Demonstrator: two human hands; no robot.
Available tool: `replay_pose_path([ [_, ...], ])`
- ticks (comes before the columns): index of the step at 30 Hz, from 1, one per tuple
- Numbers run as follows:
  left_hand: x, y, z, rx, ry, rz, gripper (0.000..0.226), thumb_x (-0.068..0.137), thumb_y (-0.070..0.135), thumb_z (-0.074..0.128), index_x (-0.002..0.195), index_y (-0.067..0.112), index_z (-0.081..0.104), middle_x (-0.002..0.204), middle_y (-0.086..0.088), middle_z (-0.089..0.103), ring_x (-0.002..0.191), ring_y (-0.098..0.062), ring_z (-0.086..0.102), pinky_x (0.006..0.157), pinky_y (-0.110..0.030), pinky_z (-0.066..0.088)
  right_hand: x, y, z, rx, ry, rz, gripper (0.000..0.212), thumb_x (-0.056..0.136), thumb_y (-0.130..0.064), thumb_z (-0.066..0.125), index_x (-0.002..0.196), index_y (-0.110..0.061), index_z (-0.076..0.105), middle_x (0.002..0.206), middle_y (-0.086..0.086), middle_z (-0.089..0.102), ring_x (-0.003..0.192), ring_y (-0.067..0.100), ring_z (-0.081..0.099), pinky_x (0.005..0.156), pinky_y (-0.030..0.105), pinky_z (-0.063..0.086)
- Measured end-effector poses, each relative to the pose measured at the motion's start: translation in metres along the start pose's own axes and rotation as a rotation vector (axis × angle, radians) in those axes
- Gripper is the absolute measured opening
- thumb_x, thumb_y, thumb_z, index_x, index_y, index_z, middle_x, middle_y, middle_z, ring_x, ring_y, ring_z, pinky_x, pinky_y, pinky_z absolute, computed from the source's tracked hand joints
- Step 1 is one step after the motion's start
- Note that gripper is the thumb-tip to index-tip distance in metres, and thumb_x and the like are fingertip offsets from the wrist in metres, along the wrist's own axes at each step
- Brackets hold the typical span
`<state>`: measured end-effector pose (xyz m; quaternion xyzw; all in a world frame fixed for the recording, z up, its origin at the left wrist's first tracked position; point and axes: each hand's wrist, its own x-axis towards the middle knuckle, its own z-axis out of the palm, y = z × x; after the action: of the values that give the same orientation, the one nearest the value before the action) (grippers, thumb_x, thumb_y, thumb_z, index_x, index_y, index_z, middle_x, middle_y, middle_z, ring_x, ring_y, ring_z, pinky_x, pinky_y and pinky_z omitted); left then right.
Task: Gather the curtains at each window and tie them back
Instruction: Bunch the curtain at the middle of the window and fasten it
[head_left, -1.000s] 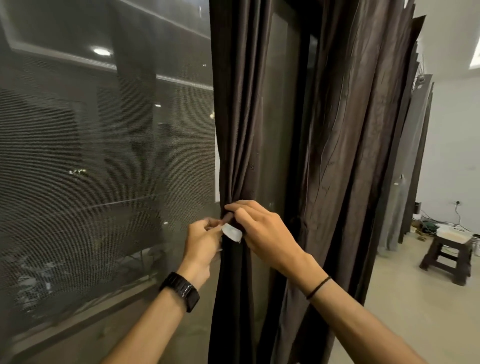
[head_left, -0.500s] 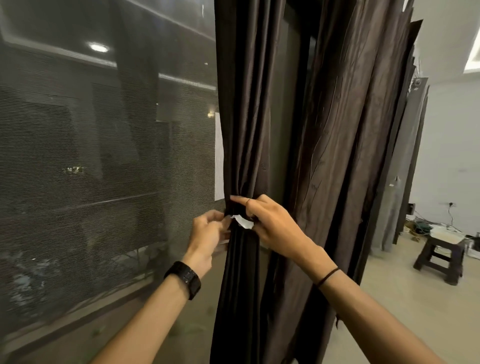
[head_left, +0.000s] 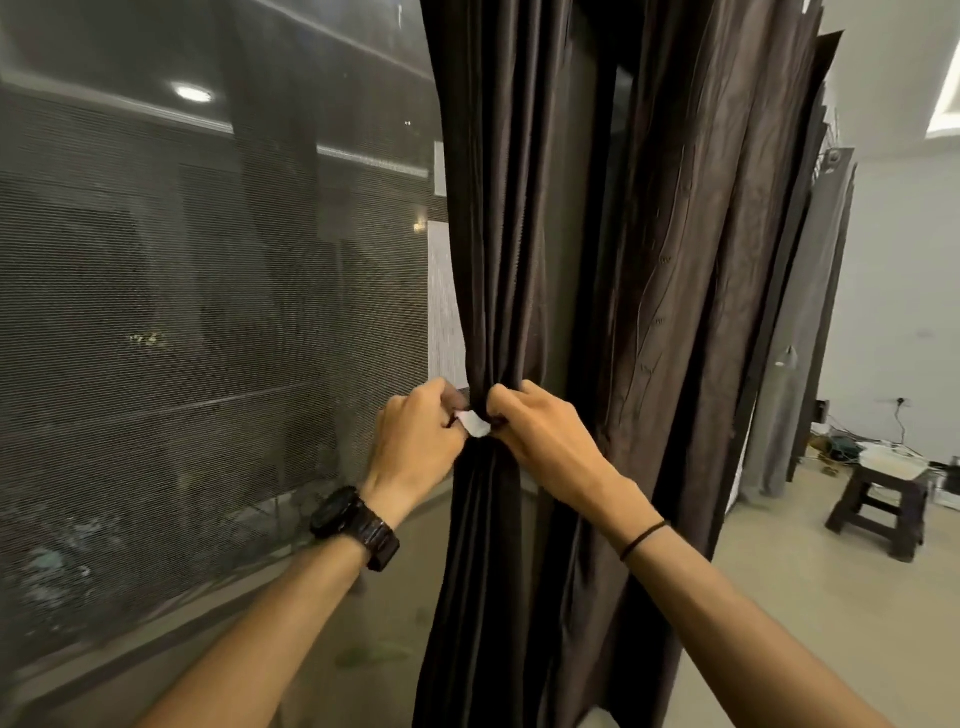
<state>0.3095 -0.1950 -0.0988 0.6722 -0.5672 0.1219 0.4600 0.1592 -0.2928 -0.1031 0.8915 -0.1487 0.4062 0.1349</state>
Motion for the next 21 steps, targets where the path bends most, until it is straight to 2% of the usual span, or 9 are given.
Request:
replay_pose_path([
  [2, 0.001, 0.003, 0.000, -0.336, -0.064, -0.094, 0.010, 0.091, 0.015, 0.072, 0.088, 0.022, 0.065, 0.056, -0.003, 0.064, 0.052, -0.018, 0.059, 0.056, -0.025, 0.045, 0.000, -0.005, 0.005, 0.143, 0.089, 0.148, 0.024, 0.094, -0.038, 0.057, 0.097, -0.016, 0.049, 0.084, 0.001, 0.061, 0.073, 0.022, 0.056, 0.059, 0.047, 0.049],
  [3, 0.002, 0.003, -0.001, -0.527, -0.097, -0.150, 0.009, 0.093, 0.012, 0.072, 0.089, 0.018, 0.067, 0.058, -0.007, 0.067, 0.051, -0.020, 0.063, 0.056, -0.025, 0.050, -0.001, -0.006, 0.008, 0.250, 0.145, 0.228, 0.027, 0.094, -0.040, 0.059, 0.094, -0.014, 0.051, 0.082, 0.001, 0.064, 0.072, 0.022, 0.060, 0.061, 0.047, 0.050],
  [6, 0.000, -0.002, -0.003, -0.920, -0.229, -0.218, 0.019, 0.097, -0.006, 0.060, 0.106, 0.002, 0.074, 0.088, -0.016, 0.079, 0.082, -0.029, 0.078, 0.074, -0.037, 0.062, 0.003, -0.006, 0.011, 0.606, 0.304, 0.501, 0.033, 0.090, -0.030, 0.075, 0.083, -0.006, 0.054, 0.071, 0.009, 0.067, 0.063, 0.032, 0.063, 0.057, 0.053, 0.051],
  [8, -0.005, -0.004, -0.005, -1.031, -0.329, -0.177, 0.035, 0.094, -0.017, 0.055, 0.118, 0.001, 0.072, 0.107, -0.019, 0.079, 0.101, -0.030, 0.077, 0.083, -0.035, 0.064, 0.004, -0.006, 0.008, 0.770, 0.357, 0.623, 0.041, 0.083, -0.039, 0.079, 0.078, -0.004, 0.059, 0.066, 0.019, 0.066, 0.054, 0.036, 0.058, 0.052, 0.055, 0.051],
  [11, -0.014, -0.002, 0.001, -0.842, -0.298, -0.021, 0.040, 0.085, -0.015, 0.072, 0.117, 0.010, 0.075, 0.106, -0.009, 0.080, 0.099, -0.021, 0.078, 0.084, -0.033, 0.064, 0.006, -0.014, 0.004, 0.983, 0.452, 0.727, 0.034, 0.080, -0.028, 0.086, 0.076, 0.000, 0.068, 0.063, 0.017, 0.069, 0.056, 0.021, 0.058, 0.053, 0.040, 0.048],
  [14, -0.015, 0.005, 0.011, -0.593, -0.106, 0.073, 0.023, 0.079, 0.000, 0.085, 0.097, 0.015, 0.083, 0.083, 0.002, 0.081, 0.072, -0.011, 0.078, 0.067, -0.025, 0.063, 0.003, -0.024, 0.004, 1.161, 0.496, 0.739, 0.018, 0.085, -0.009, 0.081, 0.081, 0.007, 0.074, 0.068, 0.012, 0.074, 0.059, 0.015, 0.067, 0.055, 0.026, 0.053],
  [18, -0.008, 0.007, 0.015, -0.309, 0.167, 0.207, 0.007, 0.083, 0.030, 0.085, 0.089, 0.025, 0.084, 0.065, 0.013, 0.074, 0.059, -0.003, 0.069, 0.058, -0.025, 0.054, -0.011, -0.026, 0.007, 1.249, 0.449, 0.627, 0.020, 0.098, -0.009, 0.064, 0.098, 0.007, 0.076, 0.088, 0.020, 0.077, 0.071, 0.020, 0.072, 0.057, 0.024, 0.054],
  [20, -0.006, 0.006, 0.016, -0.260, 0.177, 0.152, 0.015, 0.084, 0.041, 0.081, 0.083, 0.026, 0.083, 0.061, 0.013, 0.071, 0.059, -0.005, 0.066, 0.057, -0.031, 0.053, -0.020, -0.025, 0.007, 1.452, 0.399, 0.539, 0.026, 0.098, -0.005, 0.058, 0.116, 0.008, 0.070, 0.102, 0.015, 0.078, 0.084, 0.021, 0.072, 0.062, 0.026, 0.054],
  [21, -0.005, 0.006, 0.017, -0.275, 0.161, 0.099, 0.020, 0.083, 0.043, 0.079, 0.077, 0.024, 0.080, 0.059, 0.012, 0.070, 0.057, -0.007, 0.065, 0.055, -0.034, 0.052, -0.025, -0.024, 0.008, 1.536, 0.363, 0.482, 0.039, 0.090, -0.003, 0.058, 0.127, 0.010, 0.063, 0.111, 0.013, 0.077, 0.093, 0.021, 0.072, 0.065, 0.027, 0.054],
])
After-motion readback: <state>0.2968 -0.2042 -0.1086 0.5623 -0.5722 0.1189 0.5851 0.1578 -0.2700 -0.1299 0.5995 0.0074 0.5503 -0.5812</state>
